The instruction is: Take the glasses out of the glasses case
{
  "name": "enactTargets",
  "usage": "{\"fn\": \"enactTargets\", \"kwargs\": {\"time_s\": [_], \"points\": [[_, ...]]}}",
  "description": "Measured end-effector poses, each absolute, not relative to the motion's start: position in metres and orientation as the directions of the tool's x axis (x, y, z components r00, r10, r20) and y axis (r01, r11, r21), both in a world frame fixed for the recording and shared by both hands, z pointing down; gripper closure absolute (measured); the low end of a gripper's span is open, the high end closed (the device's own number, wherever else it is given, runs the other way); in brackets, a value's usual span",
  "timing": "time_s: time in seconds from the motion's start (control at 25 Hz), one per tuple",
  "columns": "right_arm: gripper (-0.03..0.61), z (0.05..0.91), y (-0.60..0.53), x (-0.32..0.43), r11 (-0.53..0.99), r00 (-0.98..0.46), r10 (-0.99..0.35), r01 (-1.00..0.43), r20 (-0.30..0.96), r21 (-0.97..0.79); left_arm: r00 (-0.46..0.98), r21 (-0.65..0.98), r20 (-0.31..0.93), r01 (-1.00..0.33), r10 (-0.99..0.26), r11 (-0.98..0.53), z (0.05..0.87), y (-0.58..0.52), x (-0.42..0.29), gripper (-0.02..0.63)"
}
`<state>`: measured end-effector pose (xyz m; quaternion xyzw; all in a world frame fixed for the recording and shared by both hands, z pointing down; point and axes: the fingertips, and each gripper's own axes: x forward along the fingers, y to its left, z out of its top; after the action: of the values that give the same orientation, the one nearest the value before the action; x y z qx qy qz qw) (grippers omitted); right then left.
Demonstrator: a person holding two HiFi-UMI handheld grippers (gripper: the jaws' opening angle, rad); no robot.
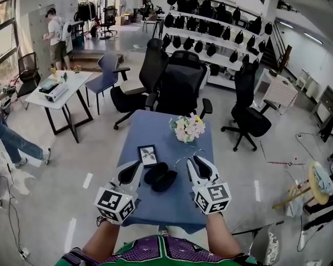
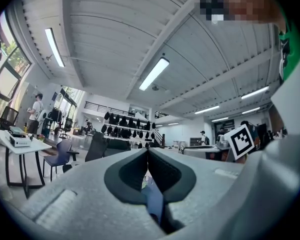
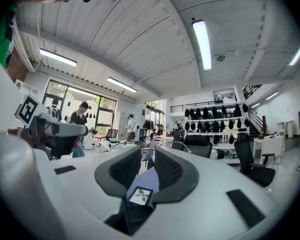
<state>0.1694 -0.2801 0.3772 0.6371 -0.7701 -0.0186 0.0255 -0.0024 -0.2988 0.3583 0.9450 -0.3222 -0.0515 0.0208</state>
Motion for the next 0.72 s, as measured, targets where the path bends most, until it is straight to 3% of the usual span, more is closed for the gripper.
{"fn": "enactTargets", "kwargs": {"time_s": [0.72], "points": [[0.495,0.365,-0.202,0.153,0.052,-0.055,-0.996,-0.998,-0.069,0.038,0.793,0.046,-0.115,-0.598,-0.599,-0.8,0.346,-0.259,-0.041,0.598]]}}
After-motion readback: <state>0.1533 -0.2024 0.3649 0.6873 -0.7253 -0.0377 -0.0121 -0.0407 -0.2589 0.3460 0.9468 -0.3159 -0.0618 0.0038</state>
